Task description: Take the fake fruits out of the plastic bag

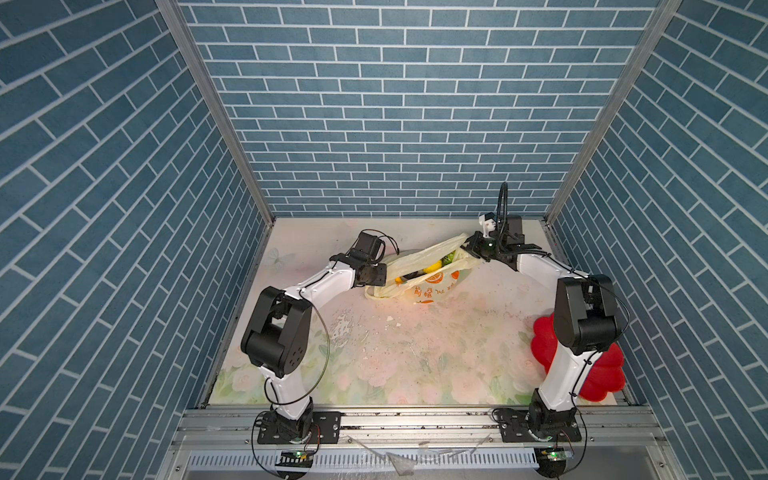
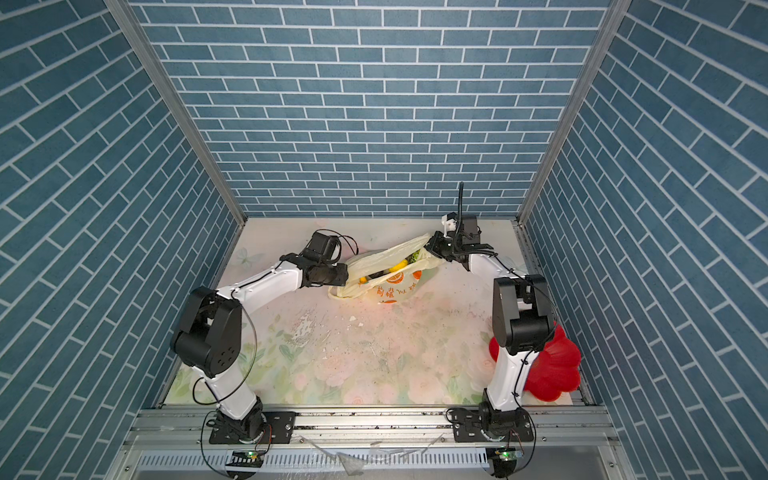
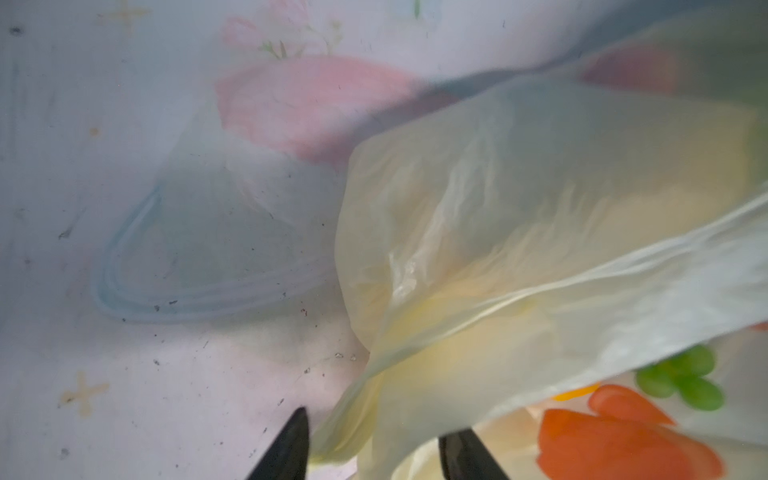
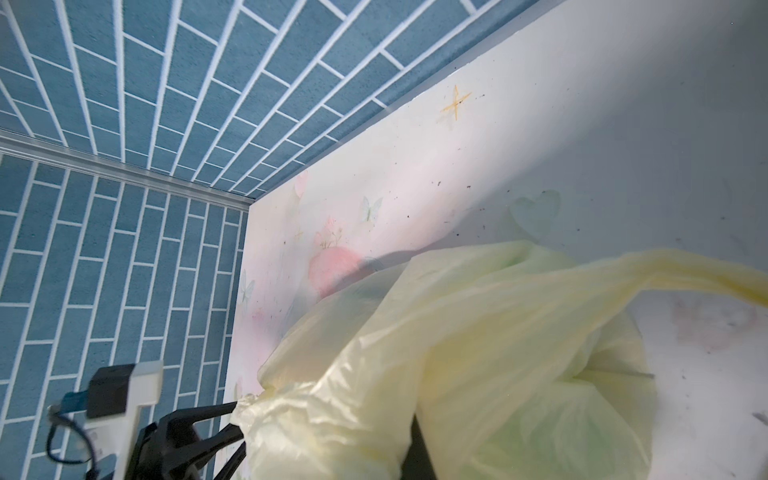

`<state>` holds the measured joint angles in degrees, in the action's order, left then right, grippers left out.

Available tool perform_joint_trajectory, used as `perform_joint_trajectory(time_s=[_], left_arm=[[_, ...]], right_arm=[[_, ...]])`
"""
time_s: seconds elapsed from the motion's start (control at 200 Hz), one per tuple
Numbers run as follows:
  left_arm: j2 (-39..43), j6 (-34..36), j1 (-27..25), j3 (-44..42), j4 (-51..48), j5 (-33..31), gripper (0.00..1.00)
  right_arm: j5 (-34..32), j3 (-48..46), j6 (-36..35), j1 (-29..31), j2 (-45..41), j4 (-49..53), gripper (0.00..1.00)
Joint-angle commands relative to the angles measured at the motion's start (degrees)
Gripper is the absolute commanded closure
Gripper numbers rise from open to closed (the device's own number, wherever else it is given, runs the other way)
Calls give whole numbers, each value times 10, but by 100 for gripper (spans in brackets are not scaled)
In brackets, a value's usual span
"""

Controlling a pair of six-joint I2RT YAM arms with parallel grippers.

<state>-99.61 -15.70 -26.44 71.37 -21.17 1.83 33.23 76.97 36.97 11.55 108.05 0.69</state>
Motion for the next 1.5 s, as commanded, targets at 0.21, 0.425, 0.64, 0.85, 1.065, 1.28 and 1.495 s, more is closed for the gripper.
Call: perform_joint_trajectory(time_s=[0.21, 0.425, 0.64, 0.85, 1.065, 1.28, 1.495], left_arm=[[-20, 66, -34, 11, -29, -50, 18], [-81, 68, -35, 54, -63, -74, 29], [-116, 41, -25, 79, -48, -31, 64], [-56, -28, 23, 2, 20, 27, 100], [61, -152, 146, -152, 134, 108, 100], [88, -138, 104, -140, 112, 114, 100], [86, -141, 70, -128, 93, 94, 100]], right_arm=[[-2, 39, -22, 8, 1, 15, 100], [6, 43, -19, 8, 3, 14, 100], [4, 36, -31, 5, 0, 24, 100], [13, 57, -47, -5, 22, 25, 100], [76, 89, -82, 21, 47, 4, 100], [-37, 127, -107, 38, 49, 95, 62], [-276, 119, -137, 72, -40, 244, 34]])
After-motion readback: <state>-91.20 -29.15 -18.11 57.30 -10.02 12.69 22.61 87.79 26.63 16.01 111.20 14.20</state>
